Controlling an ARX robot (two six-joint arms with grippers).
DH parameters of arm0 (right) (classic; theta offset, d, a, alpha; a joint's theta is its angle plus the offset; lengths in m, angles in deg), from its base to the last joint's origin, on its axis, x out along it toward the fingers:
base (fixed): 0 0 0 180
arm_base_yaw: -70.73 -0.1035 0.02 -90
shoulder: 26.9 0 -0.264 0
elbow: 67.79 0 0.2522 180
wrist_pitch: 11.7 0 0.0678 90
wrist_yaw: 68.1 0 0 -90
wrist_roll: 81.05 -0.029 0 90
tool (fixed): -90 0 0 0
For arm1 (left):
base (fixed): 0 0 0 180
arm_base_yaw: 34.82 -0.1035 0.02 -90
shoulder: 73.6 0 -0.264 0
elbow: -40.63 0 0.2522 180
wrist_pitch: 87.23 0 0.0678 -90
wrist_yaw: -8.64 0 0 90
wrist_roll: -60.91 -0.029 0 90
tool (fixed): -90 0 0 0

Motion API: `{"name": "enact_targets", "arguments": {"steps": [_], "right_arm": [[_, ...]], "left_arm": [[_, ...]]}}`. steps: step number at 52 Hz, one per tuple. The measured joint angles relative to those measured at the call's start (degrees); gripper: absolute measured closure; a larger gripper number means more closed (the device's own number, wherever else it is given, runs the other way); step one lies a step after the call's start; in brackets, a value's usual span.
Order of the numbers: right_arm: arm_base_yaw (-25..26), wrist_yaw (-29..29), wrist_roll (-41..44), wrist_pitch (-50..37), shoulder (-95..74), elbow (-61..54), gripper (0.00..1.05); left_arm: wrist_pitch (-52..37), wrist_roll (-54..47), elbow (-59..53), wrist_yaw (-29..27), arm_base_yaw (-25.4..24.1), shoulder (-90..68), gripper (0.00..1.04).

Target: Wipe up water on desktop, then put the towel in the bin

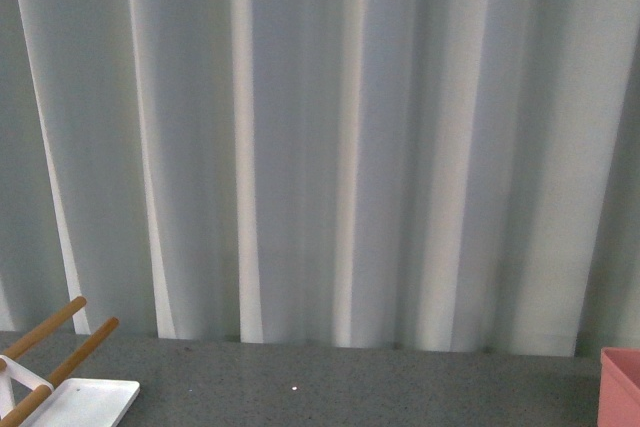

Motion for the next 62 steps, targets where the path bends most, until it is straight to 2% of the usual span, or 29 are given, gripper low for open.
{"name": "enact_targets", "arguments": {"steps": [1,3,4,5,8,12,15,17,19,24,45,47,62], "right_arm": [[0.0,3.2,-0.5,-6.3,1.2,-3.8,0.24],[-0.3,6.1,-0.9,-14.4,2.8,-8.6,0.30],[-0.6,8.0,-1.2,-22.3,3.8,-13.0,0.33],[-0.8,8.5,-1.3,-25.4,4.2,-14.7,0.35],[-2.1,8.8,-1.6,-43.4,6.7,-23.1,0.46],[-3.5,8.1,-1.7,-54.6,10.5,-29.2,0.58],[-4.4,7.4,-1.7,-57.9,13.5,-32.4,0.67],[-4.8,7.0,-1.7,-58.8,15.1,-34.2,0.72],[-5.8,6.2,-1.7,-59.6,17.6,-37.8,0.83],[-7.0,4.6,-1.7,-60.0,20.9,-43.6,1.02],[-11.0,0.8,-1.7,-57.4,35.9,-55.8,1.01],[-13.2,-2.5,-1.8,-56.3,38.2,-56.9,1.01],[-14.8,-2.9,-1.8,-52.7,47.6,-63.0,1.01]], "left_arm": [[0.0,0.0,0.0,-0.1,0.0,0.0,0.07],[0.0,0.0,0.0,0.0,0.0,0.0,0.07],[0.0,0.0,0.0,0.1,0.0,0.0,0.07],[0.0,0.0,0.0,0.1,0.0,0.0,0.07],[0.0,0.0,0.0,0.1,0.0,0.0,0.07],[0.0,0.0,0.0,0.1,0.0,0.0,0.07],[0.0,0.0,0.0,0.1,0.0,0.0,0.07],[0.0,0.0,0.0,0.1,0.0,0.0,0.07],[0.0,0.0,0.0,0.1,0.0,0.0,0.07],[0.0,0.0,0.0,0.1,0.0,0.0,0.07],[0.0,0.0,0.0,0.1,0.0,0.0,0.07],[0.0,0.0,0.0,0.1,0.0,0.0,0.07],[0.0,0.0,0.0,0.1,0.0,0.0,0.07]]}}
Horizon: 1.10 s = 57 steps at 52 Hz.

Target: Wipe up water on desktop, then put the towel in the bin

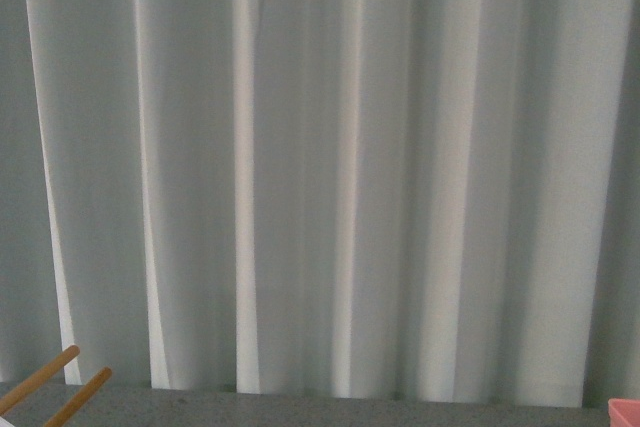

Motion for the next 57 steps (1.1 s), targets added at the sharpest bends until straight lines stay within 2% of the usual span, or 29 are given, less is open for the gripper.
{"name": "enact_targets", "arguments": {"steps": [36,57], "right_arm": [[-0.1,-0.2,-0.1,25.6,28.5,-0.4,1.01],[-0.1,-0.2,-0.3,33.5,36.5,-0.4,1.01]], "left_arm": [[0.0,0.0,0.0,0.0,0.0,0.0,0.07],[0.0,0.0,0.0,0.0,0.0,0.0,0.07]]}}
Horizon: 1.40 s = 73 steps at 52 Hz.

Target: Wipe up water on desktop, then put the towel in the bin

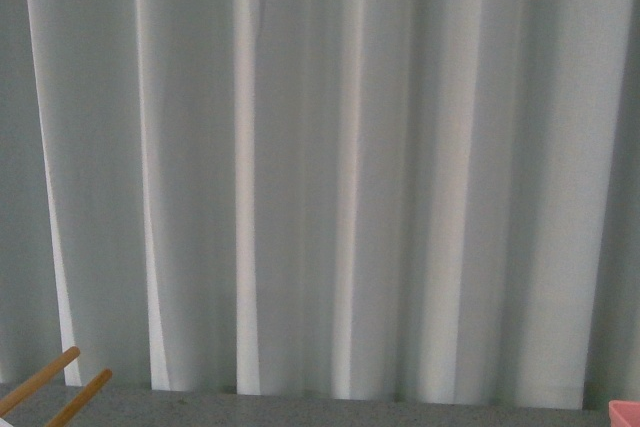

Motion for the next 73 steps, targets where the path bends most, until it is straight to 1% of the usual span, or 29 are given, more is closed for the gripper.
{"name": "enact_targets", "arguments": {"steps": [9,11,15,30,34,40,42,48,49,53,56,57,60,73], "right_arm": [[0.0,0.0,-0.1,2.3,2.3,0.0,1.01],[0.0,0.0,-0.1,4.3,4.1,0.0,1.01],[0.0,0.0,-0.1,11.7,9.7,0.0,1.01],[0.0,-0.2,-0.1,12.3,12.0,0.0,1.01],[0.0,-0.2,-0.1,12.3,12.0,0.0,0.88],[0.0,-0.2,-0.1,12.3,12.0,0.0,0.62],[0.0,-0.2,-0.1,12.3,12.0,0.0,0.51],[0.0,-0.2,-0.1,12.3,12.0,0.0,0.30],[0.0,-0.2,-0.1,12.3,12.0,0.0,0.28],[0.0,-0.2,-0.1,12.3,12.0,0.0,0.14],[0.0,-0.2,-0.1,12.3,12.0,0.0,0.06],[0.0,-0.2,-0.2,12.3,12.0,0.0,0.05],[0.0,-0.2,-0.2,12.3,12.0,0.0,0.07],[0.0,-0.2,-0.2,12.3,12.0,0.0,0.07]], "left_arm": [[0.0,0.0,0.0,0.0,0.0,0.0,0.07],[0.0,0.0,0.0,0.0,0.0,0.0,0.07],[0.0,0.0,0.0,0.0,0.0,0.0,0.07],[0.0,0.0,0.0,0.0,0.0,0.1,0.07],[0.0,0.0,0.0,0.0,0.0,0.1,0.07],[0.0,0.0,0.0,0.0,0.0,0.1,0.07],[0.0,0.0,0.0,0.0,0.0,0.1,0.07],[0.0,0.0,0.0,0.0,0.0,0.1,0.07],[0.0,0.0,0.0,0.0,0.0,0.1,0.07],[0.0,0.0,0.0,0.0,0.0,0.1,0.07],[0.0,0.0,0.0,0.0,0.0,0.1,0.07],[0.0,0.0,0.0,0.0,0.0,0.1,0.07],[0.0,0.0,0.0,0.0,0.0,0.1,0.07],[0.0,0.0,0.0,0.0,0.0,0.1,0.07]]}}
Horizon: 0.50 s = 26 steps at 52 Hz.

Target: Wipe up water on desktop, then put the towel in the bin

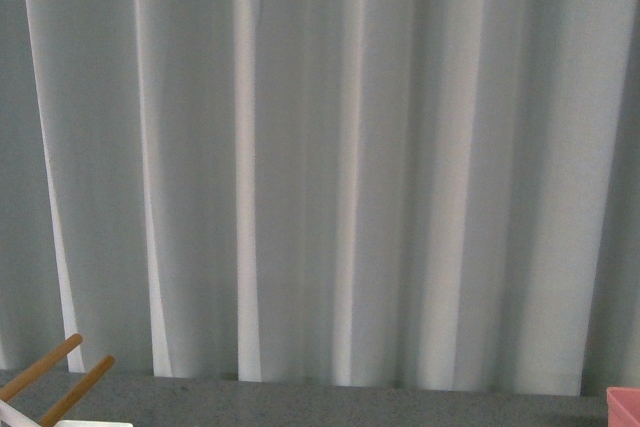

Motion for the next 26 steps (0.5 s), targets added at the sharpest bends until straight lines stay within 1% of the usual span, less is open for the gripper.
{"name": "enact_targets", "arguments": {"steps": [26], "right_arm": [[0.0,0.0,0.0,0.0,0.0,0.0,0.07]], "left_arm": [[0.0,0.0,0.0,0.0,0.0,0.0,0.07]]}}
